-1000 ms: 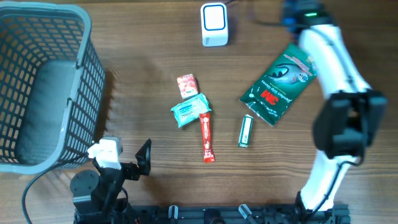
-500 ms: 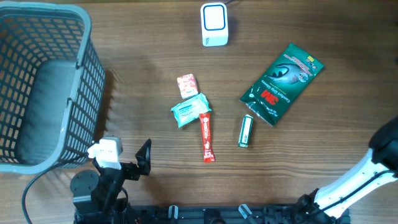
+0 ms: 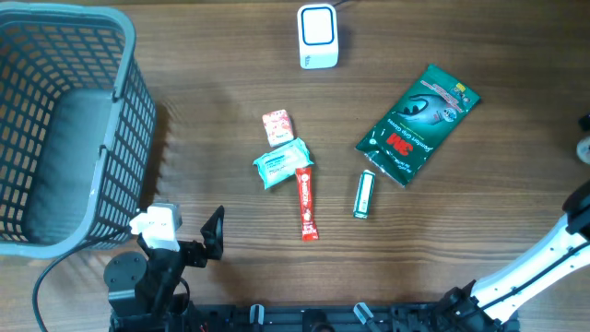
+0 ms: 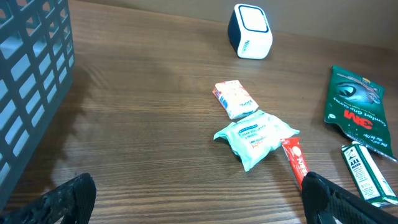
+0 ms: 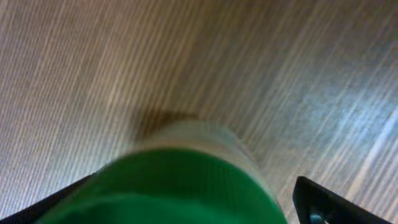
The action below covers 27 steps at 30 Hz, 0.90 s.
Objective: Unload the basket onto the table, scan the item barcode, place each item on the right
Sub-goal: 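Carry jar with right gripper off the table to the right, then return right gripper to the green glove pack and grasp its top edge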
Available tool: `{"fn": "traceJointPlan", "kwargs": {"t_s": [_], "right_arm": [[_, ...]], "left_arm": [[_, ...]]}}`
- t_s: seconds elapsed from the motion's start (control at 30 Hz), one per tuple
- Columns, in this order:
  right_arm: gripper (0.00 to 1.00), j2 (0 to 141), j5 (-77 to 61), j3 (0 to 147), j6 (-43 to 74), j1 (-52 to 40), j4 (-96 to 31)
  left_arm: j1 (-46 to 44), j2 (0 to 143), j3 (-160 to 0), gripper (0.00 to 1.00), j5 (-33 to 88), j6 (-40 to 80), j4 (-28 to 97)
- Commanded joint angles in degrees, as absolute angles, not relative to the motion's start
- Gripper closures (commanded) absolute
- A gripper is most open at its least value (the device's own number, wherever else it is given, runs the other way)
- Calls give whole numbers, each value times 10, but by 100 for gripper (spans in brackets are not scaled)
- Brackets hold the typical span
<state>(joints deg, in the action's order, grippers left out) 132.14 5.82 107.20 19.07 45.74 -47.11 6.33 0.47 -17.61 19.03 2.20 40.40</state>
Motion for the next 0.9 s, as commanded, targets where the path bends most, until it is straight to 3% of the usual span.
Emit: {"fn": "traceJointPlan", "kwargs": {"t_s": [0.0, 0.27, 0.47, 0.67, 0.87], "right_arm": [[0, 1284, 14, 1135, 205, 466, -490], [0, 1138, -192, 1153, 287, 436, -527], [0, 1103, -220, 1151, 318, 351, -635], [0, 1104, -211, 1083, 300, 188, -638], [1, 1127, -47, 1001, 350, 20, -592]], "left_arm": [[66, 4, -171, 0, 199, 13, 404], [66, 4, -171, 0, 199, 13, 404], [66, 4, -171, 0, 199, 13, 404], [66, 4, -171, 0, 199, 13, 404], [66, 4, -171, 0, 199, 13, 404]]}}
